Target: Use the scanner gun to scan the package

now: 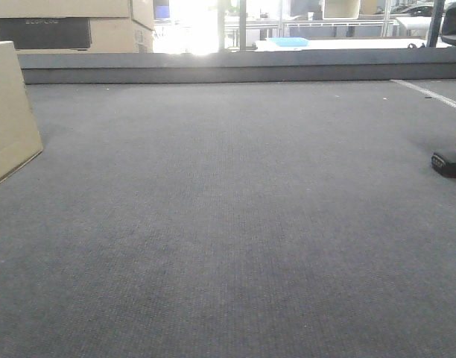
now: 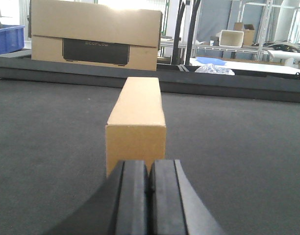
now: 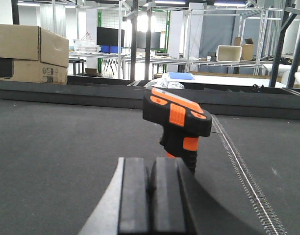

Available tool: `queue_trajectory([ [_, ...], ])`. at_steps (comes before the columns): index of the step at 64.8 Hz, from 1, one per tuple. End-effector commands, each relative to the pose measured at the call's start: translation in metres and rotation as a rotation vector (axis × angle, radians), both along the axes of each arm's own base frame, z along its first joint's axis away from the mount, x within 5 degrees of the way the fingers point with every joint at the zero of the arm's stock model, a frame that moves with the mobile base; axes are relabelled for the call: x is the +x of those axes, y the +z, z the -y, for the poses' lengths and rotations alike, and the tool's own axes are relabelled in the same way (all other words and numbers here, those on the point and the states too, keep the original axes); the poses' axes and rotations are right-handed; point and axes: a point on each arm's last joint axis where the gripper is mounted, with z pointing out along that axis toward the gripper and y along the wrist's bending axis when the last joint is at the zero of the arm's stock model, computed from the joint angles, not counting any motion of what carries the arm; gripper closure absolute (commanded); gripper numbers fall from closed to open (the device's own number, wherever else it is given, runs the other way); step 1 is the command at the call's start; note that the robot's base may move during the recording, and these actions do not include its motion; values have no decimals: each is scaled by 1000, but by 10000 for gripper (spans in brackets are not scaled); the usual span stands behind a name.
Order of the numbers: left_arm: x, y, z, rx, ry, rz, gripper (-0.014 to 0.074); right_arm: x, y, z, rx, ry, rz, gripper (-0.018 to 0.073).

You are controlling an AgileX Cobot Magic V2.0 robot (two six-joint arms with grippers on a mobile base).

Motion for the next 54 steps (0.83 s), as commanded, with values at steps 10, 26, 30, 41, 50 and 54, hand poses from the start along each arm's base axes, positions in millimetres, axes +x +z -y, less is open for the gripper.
queue_trajectory([
  [10, -1, 2, 0, -8, 1, 32, 707, -1, 2, 0, -3, -1, 28, 727],
  [26, -1, 2, 0, -8, 1, 32, 707, -1, 2, 0, -3, -1, 28, 727],
  [30, -1, 2, 0, -8, 1, 32, 707, -1, 2, 0, -3, -1, 28, 727],
  [41, -1, 2, 0, -8, 1, 32, 707, -1, 2, 0, -3, -1, 28, 727],
  [50, -1, 2, 0, -8, 1, 32, 707, -1, 2, 0, -3, -1, 28, 727],
  [54, -1, 2, 0, -8, 1, 32, 707, -1, 2, 0, -3, -1, 28, 727],
])
